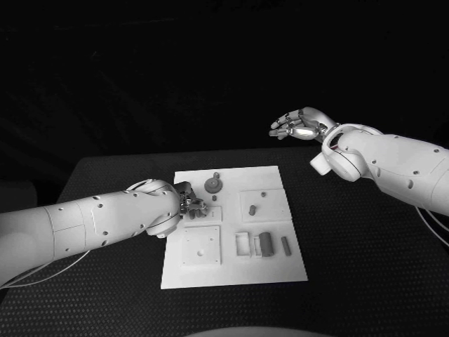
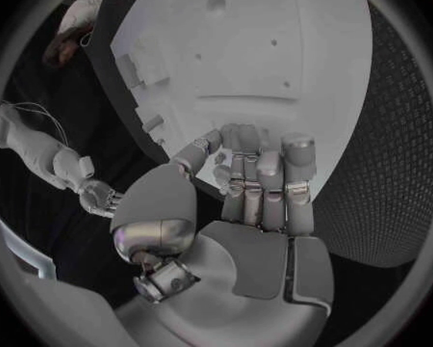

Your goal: Assemble the parts on the task board

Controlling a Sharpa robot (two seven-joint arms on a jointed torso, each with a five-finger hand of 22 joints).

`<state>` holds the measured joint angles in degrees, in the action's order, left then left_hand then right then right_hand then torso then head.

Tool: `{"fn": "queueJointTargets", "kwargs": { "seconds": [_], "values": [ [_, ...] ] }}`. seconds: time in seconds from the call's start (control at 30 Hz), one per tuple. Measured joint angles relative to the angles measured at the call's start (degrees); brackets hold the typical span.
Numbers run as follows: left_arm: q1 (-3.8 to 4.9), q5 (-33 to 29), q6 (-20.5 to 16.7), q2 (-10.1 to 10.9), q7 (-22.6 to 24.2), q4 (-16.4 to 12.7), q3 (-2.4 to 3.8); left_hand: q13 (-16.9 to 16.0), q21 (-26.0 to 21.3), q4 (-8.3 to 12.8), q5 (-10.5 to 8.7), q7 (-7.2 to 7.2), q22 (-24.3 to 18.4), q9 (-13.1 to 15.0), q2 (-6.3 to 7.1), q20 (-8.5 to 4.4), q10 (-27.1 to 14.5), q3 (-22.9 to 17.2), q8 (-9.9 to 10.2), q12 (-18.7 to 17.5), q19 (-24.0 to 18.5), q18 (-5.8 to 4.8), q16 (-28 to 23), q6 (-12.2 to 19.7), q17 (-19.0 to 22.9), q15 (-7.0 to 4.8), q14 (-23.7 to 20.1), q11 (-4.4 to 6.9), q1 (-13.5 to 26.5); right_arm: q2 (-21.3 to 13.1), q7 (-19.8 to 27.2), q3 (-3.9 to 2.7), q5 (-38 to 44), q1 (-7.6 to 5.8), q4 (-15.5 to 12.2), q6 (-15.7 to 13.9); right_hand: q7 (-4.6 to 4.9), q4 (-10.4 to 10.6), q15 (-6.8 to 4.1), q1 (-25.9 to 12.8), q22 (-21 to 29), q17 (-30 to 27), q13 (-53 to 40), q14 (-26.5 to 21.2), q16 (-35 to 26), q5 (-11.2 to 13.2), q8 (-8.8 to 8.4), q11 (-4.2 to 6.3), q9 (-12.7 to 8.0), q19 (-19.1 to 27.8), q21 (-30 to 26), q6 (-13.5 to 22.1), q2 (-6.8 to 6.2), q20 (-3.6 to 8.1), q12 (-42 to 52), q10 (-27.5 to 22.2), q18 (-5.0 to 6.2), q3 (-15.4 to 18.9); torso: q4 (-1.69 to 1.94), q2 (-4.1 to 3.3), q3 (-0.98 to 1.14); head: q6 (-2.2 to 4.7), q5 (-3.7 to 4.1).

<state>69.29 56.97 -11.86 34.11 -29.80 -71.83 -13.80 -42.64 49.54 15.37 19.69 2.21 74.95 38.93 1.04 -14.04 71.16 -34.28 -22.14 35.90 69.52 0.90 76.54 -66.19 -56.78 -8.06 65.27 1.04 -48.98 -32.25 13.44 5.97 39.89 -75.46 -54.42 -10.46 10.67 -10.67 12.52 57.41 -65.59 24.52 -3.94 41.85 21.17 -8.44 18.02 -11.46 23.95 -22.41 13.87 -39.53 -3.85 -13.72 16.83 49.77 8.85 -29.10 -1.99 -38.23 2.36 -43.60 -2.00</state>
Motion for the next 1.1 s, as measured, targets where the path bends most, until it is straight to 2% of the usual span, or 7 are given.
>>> {"fn": "queueJointTargets", "kwargs": {
  "seconds": [0.17, 0.4, 0.63, 0.77, 0.9, 1.03, 1.1],
  "values": [
    [0.02, 0.6, 0.6, -0.1, 0.0, 0.1, 0.01, 0.0, 0.2, -0.3, 0.01, 0.03, 0.0, 0.0, 0.93, -0.11, 0.0, -0.3, 0.0, 0.0, 0.1, 0.0, 0.0, 0.0, 0.2, 0.0, 0.0, 0.0, -0.9, 0.0, 0.0, 0.0, 0.0, 0.01, 0.1, 0.0, 0.0, 0.0, 0.0, 0.0, 0.0, 0.0, 0.0, 0.0, 0.0, 0.0, 0.0, 0.0, 0.0, 0.0, 0.0, 0.0, 0.0, 0.0, -0.2, 0.0, 0.0, 0.0, -0.02, 0.0, 0.0, 0.0, 0.13],
    [0.02, 1.1, 0.7, -0.4, -0.2, 0.3, 0.01, 0.0, 0.2, -0.5, -0.13, -0.07, 0.0, 0.0, 1.14, -0.2, 0.1, -0.5, 0.0, 0.0, 0.2, 0.0, 0.0, -0.1, 0.5, -0.11, 0.1, 0.1, -1.1, 0.0, 0.0, 0.01, 0.0, 0.01, 0.1, 0.1, 0.0, 0.0, 0.0, 0.0, 0.0, 0.0, 0.0, 0.0, 0.0, 0.0, 0.0, 0.0, -0.1, 0.0, 0.0, 0.0, 0.0, 0.0, -0.2, 0.0, 0.0, 0.0, 0.0, -0.01, -0.01, 0.01, 0.21],
    [0.0, 1.1, 0.6, -0.5, -0.2, 0.3, 0.0, 0.1, 0.0, -0.8, -5.6, -0.49, 0.0, 0.1, 1.14, -0.31, 1.1, -0.8, -0.1, 0.0, 0.3, -0.01, 0.0, -1.0, 1.0, -0.7, 0.7, 0.77, -1.2, 0.1, 0.0, 0.01, 0.0, 0.01, 0.1, 0.1, 0.0, 0.0, 0.0, 0.0, -0.1, 0.0, 0.0, 0.0, -0.2, 0.0, -0.01, 0.0, -0.1, 0.0, 0.0, 0.0, 0.0, 0.0, -0.2, 0.0, 0.0, 0.0, 0.03, -0.01, -0.01, 0.07, 0.22],
    [-0.01, 1.1, 0.4, -0.5, -0.2, 0.3, 0.0, 0.1, -0.2, -1.0, -9.8, -0.68, 0.0, -0.1, 1.12, -0.4, 1.3, -0.9, -0.2, -0.2, 0.4, -0.01, 0.0, -1.4, 1.3, -0.92, 0.9, 0.94, -1.2, 0.1, 0.0, 0.01, 0.0, 0.01, 0.1, 0.1, 0.0, 0.0, -0.01, 0.0, -0.1, 0.0, 0.0, 0.0, -0.2, 0.0, -0.01, 0.0, -0.1, 0.0, -0.2, 0.0, 0.0, 0.0, -0.2, 0.0, 0.0, 0.0, 0.03, -0.01, -0.01, 0.08, 0.21],
    [-0.01, 1.0, 0.2, -0.5, -0.1, 0.3, 0.0, 0.2, -0.7, -2.0, -12.68, -0.46, 0.0, -0.2, 0.91, -0.4, 1.3, -0.4, -0.2, -0.3, 0.4, -0.01, 0.0, -1.2, 1.5, -1.01, 1.0, 0.96, -1.9, 0.0, 0.0, 0.01, 0.0, 0.01, 0.1, 0.1, 0.0, 0.0, -0.01, 0.0, -0.1, 0.0, 0.0, 0.0, -0.2, 0.0, -0.01, 0.0, -0.1, 0.0, -0.2, 0.0, 0.0, 0.0, -0.2, 0.0, 0.0, 0.0, 0.03, -0.01, -0.01, 0.12, 0.29],
    [-0.01, 0.9, 0.0, -0.5, 0.0, 0.4, 0.01, 0.3, -0.9, -3.0, -13.33, -0.26, 0.0, -0.2, 1.04, -0.4, 1.4, 0.0, 0.0, -0.5, 0.4, -0.01, 0.0, -1.0, 1.7, -1.02, 1.0, 1.05, -1.7, 0.0, 0.0, 0.01, 0.0, 0.01, 0.1, 0.1, 0.0, 0.0, 0.19, 0.0, -0.1, 0.0, 0.0, -0.2, -0.2, 0.0, -0.01, 0.0, -0.2, 0.0, -0.2, 0.0, 0.0, 0.0, -0.2, 0.0, 0.0, 0.0, 0.03, -0.01, -0.01, 0.13, 0.34],
    [-0.01, 0.8, 0.0, -0.5, 0.0, 0.5, 0.01, 0.3, -1.0, -3.2, -13.33, -0.24, 0.0, -0.3, 1.64, -0.41, 2.2, 0.1, 0.2, -0.5, 0.4, 0.0, 0.0, -1.0, 1.8, -1.29, 1.3, 1.79, -1.1, 0.0, -0.1, 0.01, 0.0, 0.01, 0.1, 0.1, 0.0, 0.0, 0.2, 0.0, -0.2, 0.0, 0.0, -0.2, -0.4, 0.0, -0.01, 0.0, -0.2, 0.0, -0.2, 0.0, 0.0, 0.0, -0.4, 0.0, 0.0, 0.0, 0.03, 0.0, -0.01, 0.14, 0.35]
  ]
}}
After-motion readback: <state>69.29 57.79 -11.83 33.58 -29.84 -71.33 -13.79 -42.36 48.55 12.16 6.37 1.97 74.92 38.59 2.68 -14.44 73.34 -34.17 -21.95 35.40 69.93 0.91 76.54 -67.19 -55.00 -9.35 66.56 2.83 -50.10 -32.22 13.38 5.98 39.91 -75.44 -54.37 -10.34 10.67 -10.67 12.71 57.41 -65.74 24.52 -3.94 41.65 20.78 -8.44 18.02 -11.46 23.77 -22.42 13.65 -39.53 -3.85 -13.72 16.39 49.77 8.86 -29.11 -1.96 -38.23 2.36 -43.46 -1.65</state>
